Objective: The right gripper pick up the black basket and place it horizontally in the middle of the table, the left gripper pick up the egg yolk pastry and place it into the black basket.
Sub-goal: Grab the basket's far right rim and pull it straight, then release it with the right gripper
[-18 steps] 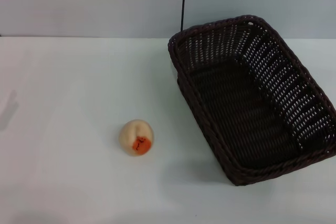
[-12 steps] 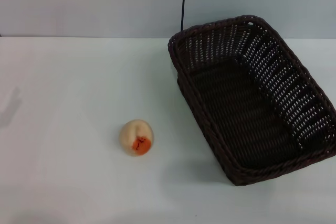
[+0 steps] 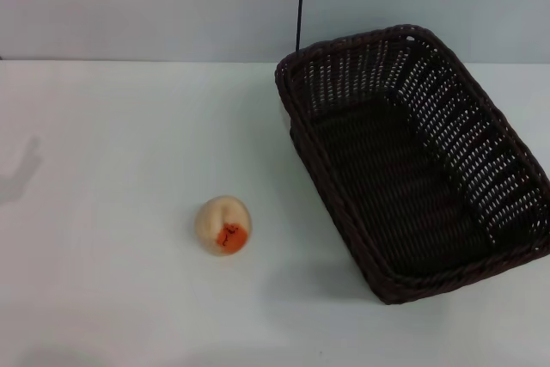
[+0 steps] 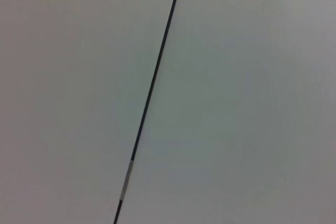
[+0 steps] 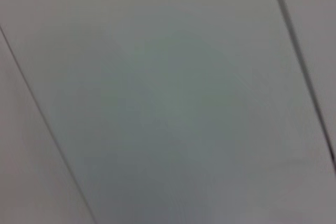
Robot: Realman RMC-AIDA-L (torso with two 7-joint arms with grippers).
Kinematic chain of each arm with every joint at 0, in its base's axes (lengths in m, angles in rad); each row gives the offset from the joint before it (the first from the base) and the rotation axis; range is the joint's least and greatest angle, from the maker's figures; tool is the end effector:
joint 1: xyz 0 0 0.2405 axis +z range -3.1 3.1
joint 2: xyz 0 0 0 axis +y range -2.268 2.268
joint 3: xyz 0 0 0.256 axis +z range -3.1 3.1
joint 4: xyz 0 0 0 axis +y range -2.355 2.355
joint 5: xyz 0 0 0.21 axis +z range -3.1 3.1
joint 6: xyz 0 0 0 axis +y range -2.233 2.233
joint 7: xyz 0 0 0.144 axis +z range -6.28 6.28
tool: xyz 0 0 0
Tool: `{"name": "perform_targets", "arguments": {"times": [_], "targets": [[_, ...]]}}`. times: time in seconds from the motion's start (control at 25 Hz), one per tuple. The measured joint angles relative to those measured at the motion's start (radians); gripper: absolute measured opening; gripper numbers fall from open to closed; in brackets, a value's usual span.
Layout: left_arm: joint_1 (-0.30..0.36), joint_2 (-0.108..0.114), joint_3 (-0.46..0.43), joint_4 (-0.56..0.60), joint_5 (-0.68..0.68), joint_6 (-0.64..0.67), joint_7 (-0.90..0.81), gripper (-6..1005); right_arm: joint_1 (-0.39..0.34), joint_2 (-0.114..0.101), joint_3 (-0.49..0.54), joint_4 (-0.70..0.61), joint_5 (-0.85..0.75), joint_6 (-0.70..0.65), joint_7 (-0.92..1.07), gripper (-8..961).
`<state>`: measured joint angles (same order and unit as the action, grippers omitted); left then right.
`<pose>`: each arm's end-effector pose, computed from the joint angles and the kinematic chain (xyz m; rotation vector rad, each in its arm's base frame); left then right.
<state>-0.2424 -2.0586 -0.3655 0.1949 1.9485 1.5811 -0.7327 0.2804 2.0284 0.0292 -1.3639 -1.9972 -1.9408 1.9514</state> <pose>-0.3896 0.2294 0.0524 -1.5417 -0.6943 -0.9414 0.3251 0.2164 0.2206 -1.9579 0.9798 0.7532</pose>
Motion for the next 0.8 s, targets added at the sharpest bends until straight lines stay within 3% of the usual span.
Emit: {"name": "perform_targets", "arguments": {"times": [0.04,0.12,0.2,0.24,0.28,0.32,0.52,0.68,0.8], "targets": [[0.0,0.0,0.0,0.0,0.0,0.0,0.0,836,0.0,0.0,0.0,0.0,0.0,0.0,0.0,737],[0.0,0.0,0.007,0.0,0.0,0.0,-0.001,836,0.045,-0.024,-0.076,-0.108,-0.081,-0.015,0.133,737],[0.004,-0.001,0.016,-0.001,0.0,0.001,-0.002,836,0.137,-0.061,-0.194,-0.192,-0.227,-0.064,0.298,737],[0.004,-0.001,0.016,-0.001,0.0,0.001,-0.002,836,0.137,-0.061,-0.194,-0.192,-0.227,-0.064,0.298,737],[0.009,-0.002,0.02,-0.006,0.0,0.004,-0.002,836,0.212,-0.084,-0.265,-0.193,-0.329,-0.098,0.386,737],[0.009,-0.002,0.02,-0.006,0.0,0.004,-0.002,836,0.212,-0.084,-0.265,-0.193,-0.329,-0.098,0.386,737],[0.025,-0.001,0.02,-0.015,0.0,0.009,-0.002,836,0.384,-0.137,-0.41,-0.001,-0.498,-0.135,0.51,727],[0.036,-0.002,0.02,-0.023,0.0,0.013,-0.002,836,0.465,-0.179,-0.501,0.222,-0.554,-0.084,0.552,720],[0.04,-0.002,0.02,-0.026,0.0,0.014,-0.002,835,0.5,-0.185,-0.598,0.359,-0.6,0.017,0.577,717]]}}
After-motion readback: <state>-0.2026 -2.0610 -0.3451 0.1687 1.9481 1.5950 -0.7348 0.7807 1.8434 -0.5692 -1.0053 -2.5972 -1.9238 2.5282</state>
